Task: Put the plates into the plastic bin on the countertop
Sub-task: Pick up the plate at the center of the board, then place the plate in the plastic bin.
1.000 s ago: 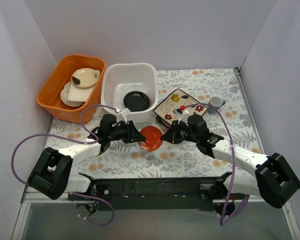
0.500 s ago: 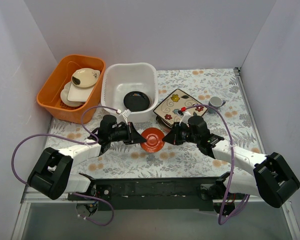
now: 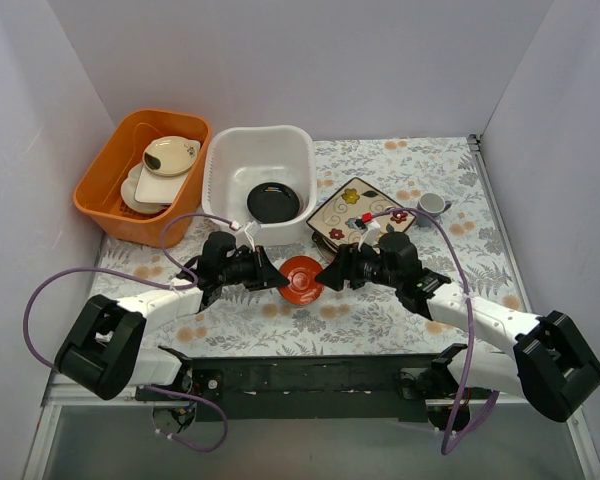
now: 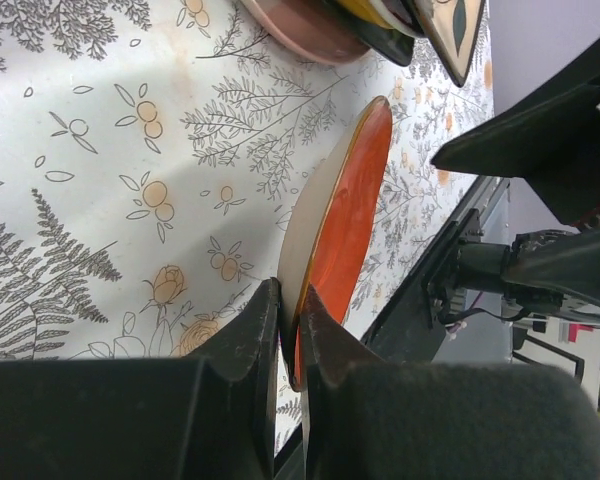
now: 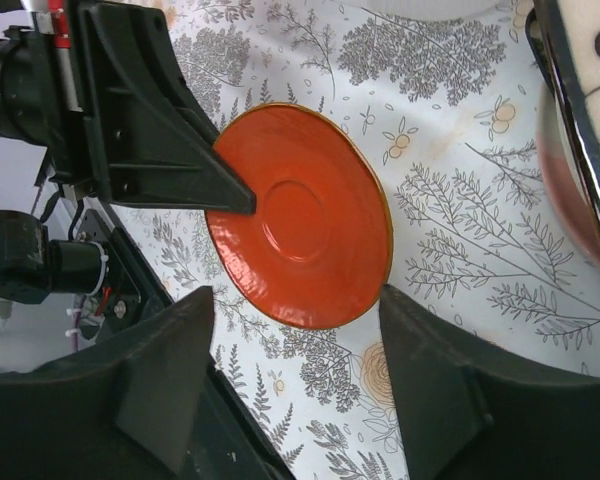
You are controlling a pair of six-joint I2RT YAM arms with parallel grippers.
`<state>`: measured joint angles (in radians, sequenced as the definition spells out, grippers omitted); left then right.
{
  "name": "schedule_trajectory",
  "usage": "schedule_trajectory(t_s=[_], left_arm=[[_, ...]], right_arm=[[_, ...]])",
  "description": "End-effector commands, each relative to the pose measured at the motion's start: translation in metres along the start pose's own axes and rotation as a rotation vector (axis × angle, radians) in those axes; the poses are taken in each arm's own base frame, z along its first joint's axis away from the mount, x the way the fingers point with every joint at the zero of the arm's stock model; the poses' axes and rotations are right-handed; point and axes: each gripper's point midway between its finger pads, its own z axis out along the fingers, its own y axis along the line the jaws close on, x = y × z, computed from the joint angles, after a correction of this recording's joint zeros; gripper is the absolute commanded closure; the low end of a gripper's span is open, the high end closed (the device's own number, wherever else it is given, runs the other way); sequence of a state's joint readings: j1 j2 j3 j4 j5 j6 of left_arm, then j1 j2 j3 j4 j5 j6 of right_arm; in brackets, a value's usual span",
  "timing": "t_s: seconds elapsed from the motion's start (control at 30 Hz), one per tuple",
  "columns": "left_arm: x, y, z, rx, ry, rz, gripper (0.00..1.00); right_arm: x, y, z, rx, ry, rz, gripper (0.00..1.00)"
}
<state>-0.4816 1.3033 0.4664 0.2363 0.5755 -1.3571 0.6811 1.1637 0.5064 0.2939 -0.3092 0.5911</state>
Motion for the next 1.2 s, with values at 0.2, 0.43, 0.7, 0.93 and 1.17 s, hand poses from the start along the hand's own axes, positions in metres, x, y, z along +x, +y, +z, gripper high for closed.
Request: schedule_trajectory(t_s=[0.2, 0.43, 0.7, 0.93, 1.17], left_arm=[[-0.02, -0.019, -0.007, 0.029, -0.069, 0.058, 1.0], [-0.026, -0.025, -0.009, 0.027, -0.081, 0.068, 1.0], [-0.054, -0.037, -0.017, -0.01, -0.158, 0.116, 1.0], [-0.09, -0.054, -0.02, -0.033, -0.237, 0.163, 1.0], [-0.124, -0.068, -0.017, -0.06, -0.287, 0.211, 1.0]], right_arm=[[-0.015, 0.014, -0.016, -0.05, -0.108, -0.092, 0.02], [-0.019, 0.014, -0.021, -0.047, -0.14, -0.113, 0.02], [-0.012, 0.011, -0.019, -0.043, -0.113, -0.105, 0.02], [-0.01, 0.012, -0.021, -0.055, -0.115, -0.103, 0.02], [-0.004, 0.007, -0.018, -0.042, -0.093, -0.104, 0.02]])
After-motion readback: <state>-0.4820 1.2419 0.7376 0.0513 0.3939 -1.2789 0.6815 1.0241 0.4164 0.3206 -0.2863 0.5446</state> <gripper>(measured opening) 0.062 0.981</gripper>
